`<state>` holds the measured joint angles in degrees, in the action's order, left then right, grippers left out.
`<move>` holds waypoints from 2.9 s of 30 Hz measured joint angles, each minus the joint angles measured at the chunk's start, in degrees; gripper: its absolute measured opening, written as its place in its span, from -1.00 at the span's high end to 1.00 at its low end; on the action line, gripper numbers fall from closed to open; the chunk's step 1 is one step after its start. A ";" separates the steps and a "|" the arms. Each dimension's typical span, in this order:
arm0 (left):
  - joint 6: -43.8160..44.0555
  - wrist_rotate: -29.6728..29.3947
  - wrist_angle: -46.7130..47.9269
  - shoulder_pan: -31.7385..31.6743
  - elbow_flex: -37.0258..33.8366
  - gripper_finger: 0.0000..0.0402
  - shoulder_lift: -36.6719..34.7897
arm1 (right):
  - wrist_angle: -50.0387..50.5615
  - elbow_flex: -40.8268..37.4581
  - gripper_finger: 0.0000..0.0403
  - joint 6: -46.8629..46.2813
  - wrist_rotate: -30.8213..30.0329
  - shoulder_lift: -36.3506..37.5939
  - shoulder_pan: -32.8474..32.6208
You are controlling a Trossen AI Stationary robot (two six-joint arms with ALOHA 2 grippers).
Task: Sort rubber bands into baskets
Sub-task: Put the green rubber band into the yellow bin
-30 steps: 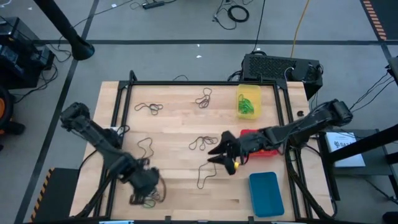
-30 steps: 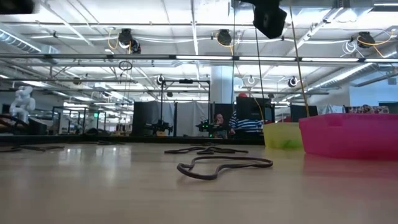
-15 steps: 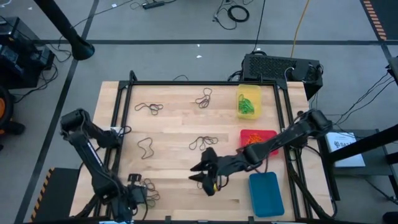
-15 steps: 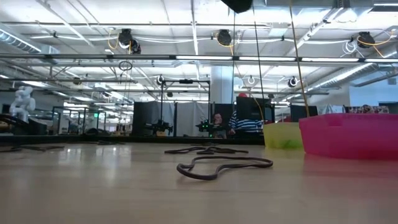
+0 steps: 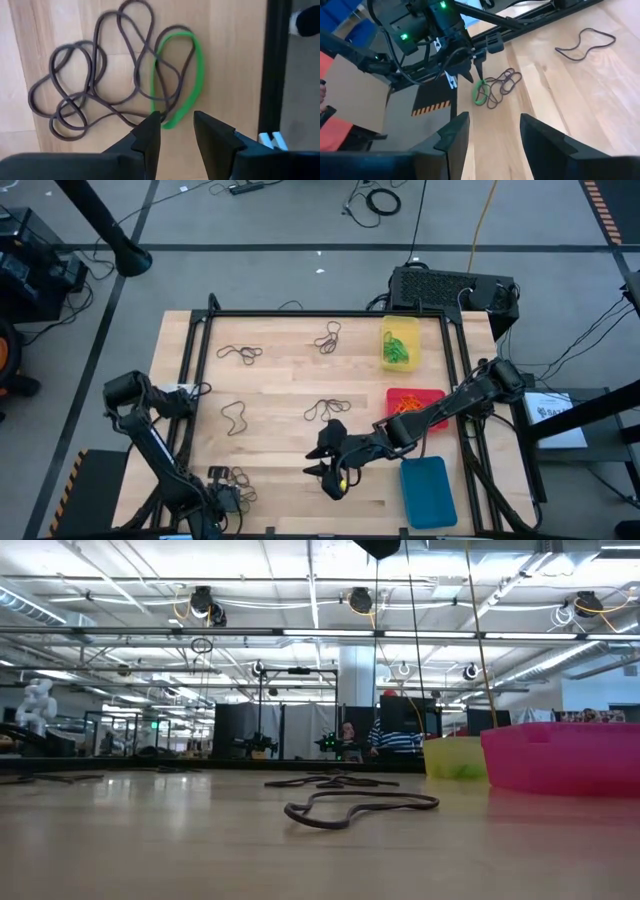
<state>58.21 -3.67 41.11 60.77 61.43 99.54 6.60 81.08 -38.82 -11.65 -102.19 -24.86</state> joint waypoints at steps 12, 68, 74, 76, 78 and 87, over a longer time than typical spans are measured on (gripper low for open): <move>5.19 0.68 -0.14 0.00 0.02 0.38 3.68 | 4.55 0.00 0.16 2.43 -0.01 0.00 0.04; -17.96 10.77 17.78 -22.36 0.87 0.94 -16.35 | 18.64 -0.09 0.16 0.44 5.69 4.98 2.58; -21.74 9.43 17.93 -21.30 0.87 0.71 -15.88 | 18.61 -0.09 0.16 -1.74 5.67 4.98 1.86; -22.97 9.23 17.93 -20.94 0.87 0.61 -15.88 | 18.61 -0.09 0.16 -2.52 5.67 4.96 1.68; -23.04 8.41 17.99 -20.55 0.87 0.52 -15.88 | 18.59 -0.09 0.16 -3.04 5.63 4.96 1.45; -23.08 6.34 10.65 -19.25 -4.49 0.38 -15.88 | 18.56 -0.09 0.16 -5.54 2.68 4.94 -0.11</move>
<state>35.13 2.67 51.76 41.52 56.94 83.66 25.16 80.99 -44.37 -8.97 -97.25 -24.97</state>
